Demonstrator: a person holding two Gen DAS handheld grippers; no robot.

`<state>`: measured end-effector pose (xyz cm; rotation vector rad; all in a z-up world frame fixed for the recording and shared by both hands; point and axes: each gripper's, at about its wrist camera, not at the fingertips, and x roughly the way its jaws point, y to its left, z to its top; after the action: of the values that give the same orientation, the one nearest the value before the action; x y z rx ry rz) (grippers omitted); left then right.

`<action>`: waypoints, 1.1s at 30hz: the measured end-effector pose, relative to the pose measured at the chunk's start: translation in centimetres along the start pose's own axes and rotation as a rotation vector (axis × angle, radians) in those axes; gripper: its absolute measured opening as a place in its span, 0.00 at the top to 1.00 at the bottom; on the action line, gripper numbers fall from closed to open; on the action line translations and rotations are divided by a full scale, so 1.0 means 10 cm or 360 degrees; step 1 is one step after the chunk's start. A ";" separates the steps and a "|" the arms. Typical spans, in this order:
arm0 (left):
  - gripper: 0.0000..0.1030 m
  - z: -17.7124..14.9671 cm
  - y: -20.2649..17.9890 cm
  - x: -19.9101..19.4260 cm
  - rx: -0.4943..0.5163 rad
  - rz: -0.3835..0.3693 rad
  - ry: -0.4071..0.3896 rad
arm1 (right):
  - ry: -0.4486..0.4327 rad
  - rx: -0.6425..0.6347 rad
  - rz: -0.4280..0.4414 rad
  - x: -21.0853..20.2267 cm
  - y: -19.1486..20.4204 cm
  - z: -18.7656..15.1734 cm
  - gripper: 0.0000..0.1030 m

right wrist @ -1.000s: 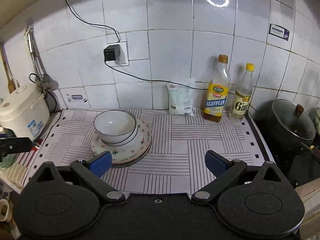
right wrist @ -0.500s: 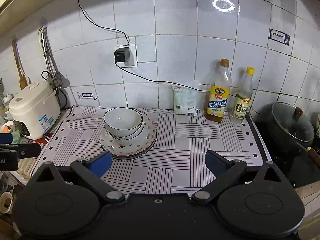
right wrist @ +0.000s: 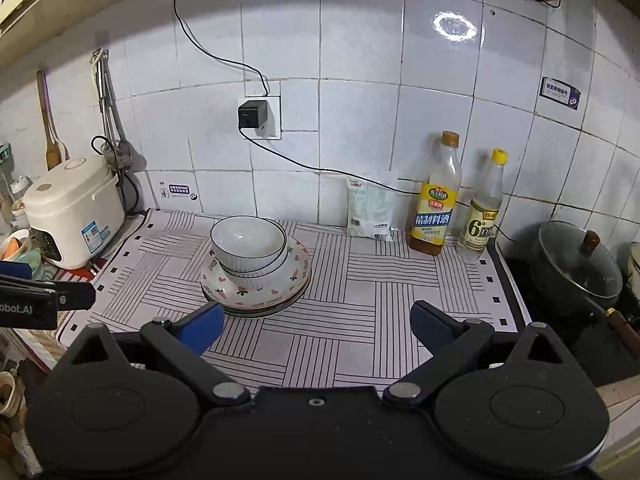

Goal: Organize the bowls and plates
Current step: 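Open both grippers and pull back from the stacked dishes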

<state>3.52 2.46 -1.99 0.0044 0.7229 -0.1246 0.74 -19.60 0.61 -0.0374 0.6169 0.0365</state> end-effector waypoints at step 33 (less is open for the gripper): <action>0.05 -0.15 0.03 0.07 0.0059 0.0049 -0.0115 | -0.0007 0.0090 -0.0128 0.01 0.05 -0.17 0.02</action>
<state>3.08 2.75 -3.62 0.0463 0.6483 -0.1081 -0.13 -19.15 -0.84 -0.0073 0.6111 -0.0585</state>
